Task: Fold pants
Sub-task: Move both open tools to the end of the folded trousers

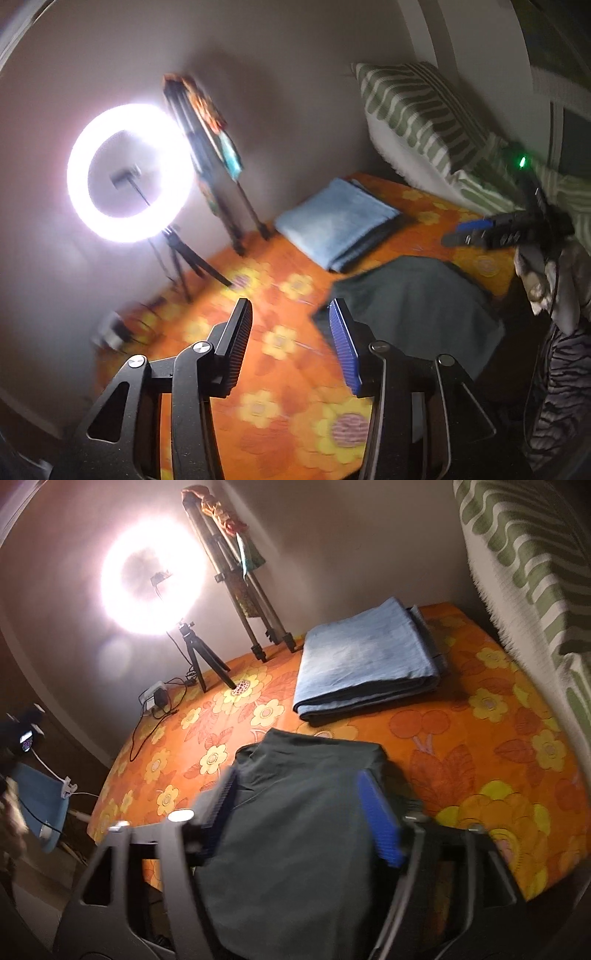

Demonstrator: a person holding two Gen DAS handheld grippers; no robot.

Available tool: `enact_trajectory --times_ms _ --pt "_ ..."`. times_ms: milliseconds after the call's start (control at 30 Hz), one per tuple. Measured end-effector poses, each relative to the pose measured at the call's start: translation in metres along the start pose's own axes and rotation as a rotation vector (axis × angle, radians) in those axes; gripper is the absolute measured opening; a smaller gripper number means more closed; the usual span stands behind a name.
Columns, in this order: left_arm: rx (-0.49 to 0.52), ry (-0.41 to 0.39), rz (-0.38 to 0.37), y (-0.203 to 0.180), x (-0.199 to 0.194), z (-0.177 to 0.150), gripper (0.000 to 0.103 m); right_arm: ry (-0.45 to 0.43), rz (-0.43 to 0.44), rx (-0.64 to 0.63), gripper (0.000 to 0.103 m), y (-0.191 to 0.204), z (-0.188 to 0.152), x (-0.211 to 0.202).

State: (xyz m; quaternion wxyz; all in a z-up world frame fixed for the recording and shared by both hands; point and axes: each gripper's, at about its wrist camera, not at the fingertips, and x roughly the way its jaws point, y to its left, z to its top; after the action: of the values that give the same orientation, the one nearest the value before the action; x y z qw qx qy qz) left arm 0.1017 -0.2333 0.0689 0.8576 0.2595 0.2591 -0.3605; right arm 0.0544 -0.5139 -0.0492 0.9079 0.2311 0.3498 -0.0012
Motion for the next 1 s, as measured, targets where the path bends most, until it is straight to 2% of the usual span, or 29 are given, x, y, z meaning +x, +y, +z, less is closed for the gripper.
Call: enact_trajectory --times_ms 67,100,200,300,367,500,567,700,900,1000 --pt "-0.053 0.012 -0.052 -0.001 0.012 -0.012 0.045 -0.040 0.005 0.001 0.099 -0.003 0.002 -0.017" --pt "-0.093 0.023 -0.085 -0.001 0.020 -0.018 0.048 -0.066 -0.003 0.009 0.103 -0.007 0.003 -0.023" --pt "-0.182 0.045 -0.155 -0.002 0.039 -0.034 0.053 -0.091 -0.042 0.057 0.103 -0.026 0.000 -0.024" --pt "-0.268 0.065 -0.210 -0.003 0.057 -0.048 0.059 0.007 -0.028 0.126 0.103 -0.048 -0.008 -0.004" --pt "-0.325 0.093 -0.239 -0.004 0.072 -0.059 0.059 0.076 -0.036 0.158 0.103 -0.060 -0.016 0.009" --pt "-0.444 0.151 -0.303 -0.005 0.101 -0.079 0.059 0.134 -0.088 0.119 0.103 -0.068 -0.029 0.027" --pt "-0.483 0.179 -0.308 -0.005 0.113 -0.087 0.060 0.157 -0.105 0.112 0.103 -0.070 -0.034 0.036" --pt "-0.572 0.234 -0.336 -0.001 0.134 -0.106 0.060 0.219 -0.065 0.157 0.103 -0.077 -0.042 0.057" --pt "-0.682 0.265 -0.373 0.009 0.154 -0.119 0.060 0.283 -0.074 0.143 0.103 -0.076 -0.045 0.082" --pt "-0.701 0.267 -0.377 0.013 0.162 -0.121 0.060 0.321 -0.081 0.153 0.103 -0.081 -0.046 0.095"
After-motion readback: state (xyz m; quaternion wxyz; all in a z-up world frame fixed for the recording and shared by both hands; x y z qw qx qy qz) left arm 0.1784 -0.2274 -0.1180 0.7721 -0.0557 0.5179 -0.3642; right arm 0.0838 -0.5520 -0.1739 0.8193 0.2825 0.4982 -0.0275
